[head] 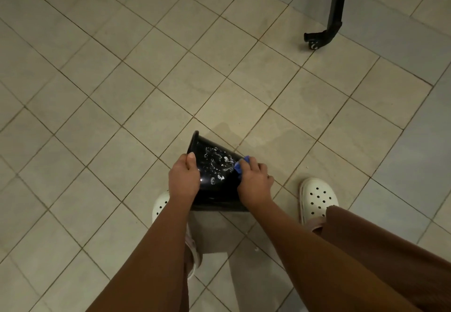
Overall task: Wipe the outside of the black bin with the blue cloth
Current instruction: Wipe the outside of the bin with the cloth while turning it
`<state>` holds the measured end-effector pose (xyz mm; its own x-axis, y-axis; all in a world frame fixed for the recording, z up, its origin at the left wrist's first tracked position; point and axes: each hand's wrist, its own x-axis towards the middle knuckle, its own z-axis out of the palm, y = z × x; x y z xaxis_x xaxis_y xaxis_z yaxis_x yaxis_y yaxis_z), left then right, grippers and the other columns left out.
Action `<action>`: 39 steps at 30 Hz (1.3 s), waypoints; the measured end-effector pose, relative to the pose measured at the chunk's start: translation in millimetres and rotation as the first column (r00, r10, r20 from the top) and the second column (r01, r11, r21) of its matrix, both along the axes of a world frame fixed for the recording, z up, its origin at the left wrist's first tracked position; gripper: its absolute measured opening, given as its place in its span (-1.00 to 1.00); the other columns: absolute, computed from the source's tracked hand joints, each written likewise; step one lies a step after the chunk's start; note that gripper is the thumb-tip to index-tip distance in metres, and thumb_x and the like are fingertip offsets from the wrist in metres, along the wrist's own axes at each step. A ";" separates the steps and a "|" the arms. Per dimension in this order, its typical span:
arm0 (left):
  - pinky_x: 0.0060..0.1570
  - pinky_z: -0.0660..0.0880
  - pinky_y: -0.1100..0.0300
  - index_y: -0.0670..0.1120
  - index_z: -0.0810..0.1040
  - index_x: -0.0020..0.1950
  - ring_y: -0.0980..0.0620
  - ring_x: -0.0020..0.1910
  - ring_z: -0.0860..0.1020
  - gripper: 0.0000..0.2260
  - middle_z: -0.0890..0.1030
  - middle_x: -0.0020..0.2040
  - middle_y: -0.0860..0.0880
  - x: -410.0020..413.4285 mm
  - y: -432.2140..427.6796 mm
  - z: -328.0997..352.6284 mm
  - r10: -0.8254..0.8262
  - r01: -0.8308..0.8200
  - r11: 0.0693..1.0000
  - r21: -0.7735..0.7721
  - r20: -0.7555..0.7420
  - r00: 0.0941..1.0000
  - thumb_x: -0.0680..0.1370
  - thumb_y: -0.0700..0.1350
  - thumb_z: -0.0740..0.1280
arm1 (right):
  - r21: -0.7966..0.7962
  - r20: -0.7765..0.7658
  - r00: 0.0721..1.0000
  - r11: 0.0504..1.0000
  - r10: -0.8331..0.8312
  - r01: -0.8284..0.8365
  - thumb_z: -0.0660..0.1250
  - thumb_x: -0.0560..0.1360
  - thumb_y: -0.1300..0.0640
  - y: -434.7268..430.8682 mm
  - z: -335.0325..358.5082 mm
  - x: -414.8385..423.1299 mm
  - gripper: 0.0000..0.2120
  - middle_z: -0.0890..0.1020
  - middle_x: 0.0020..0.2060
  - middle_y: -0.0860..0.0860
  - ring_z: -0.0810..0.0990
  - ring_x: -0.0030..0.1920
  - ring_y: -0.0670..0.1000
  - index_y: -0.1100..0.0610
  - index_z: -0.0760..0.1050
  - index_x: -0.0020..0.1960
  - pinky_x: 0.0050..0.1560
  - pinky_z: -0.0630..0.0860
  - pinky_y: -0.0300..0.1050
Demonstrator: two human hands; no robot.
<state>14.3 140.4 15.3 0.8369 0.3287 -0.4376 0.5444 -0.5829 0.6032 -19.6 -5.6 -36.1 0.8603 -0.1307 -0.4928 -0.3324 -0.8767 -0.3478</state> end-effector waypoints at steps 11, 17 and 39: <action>-0.06 0.46 0.05 -0.16 0.50 0.04 -0.08 -0.08 0.53 -0.66 0.54 -0.13 -0.09 0.7 2.7 -2.5 0.048 -0.048 0.999 -0.003 -0.018 0.999 0.70 0.02 0.05 | 0.086 0.118 0.991 0.994 0.058 -0.069 0.30 0.41 0.25 -8.5 -0.8 -20.9 -0.36 0.17 0.48 0.04 0.16 0.40 0.13 0.05 0.23 0.45 0.23 0.21 0.08; -0.05 0.44 0.06 -0.19 0.51 0.08 -0.10 -0.06 0.53 -0.65 0.54 -0.11 -0.10 2.8 -3.2 -1.8 0.065 -0.065 0.998 -0.006 0.019 0.998 0.70 0.02 0.05 | 0.024 0.038 0.999 1.000 0.009 -0.010 0.26 0.45 0.22 -15.6 0.2 -4.3 -0.40 0.19 0.46 0.03 0.21 0.35 0.13 0.02 0.20 0.45 0.19 0.29 0.08; -0.12 0.36 0.13 -0.18 0.51 0.07 -0.05 -0.11 0.50 -0.68 0.52 -0.16 -0.06 0.5 -4.1 1.0 -0.038 0.037 0.999 0.022 0.038 0.999 0.70 -0.01 0.06 | 0.056 0.056 0.995 0.995 0.080 -0.083 0.29 0.44 0.24 -16.2 -2.4 4.5 -0.36 0.16 0.47 -0.02 0.21 0.36 0.09 -0.01 0.18 0.46 0.22 0.29 0.08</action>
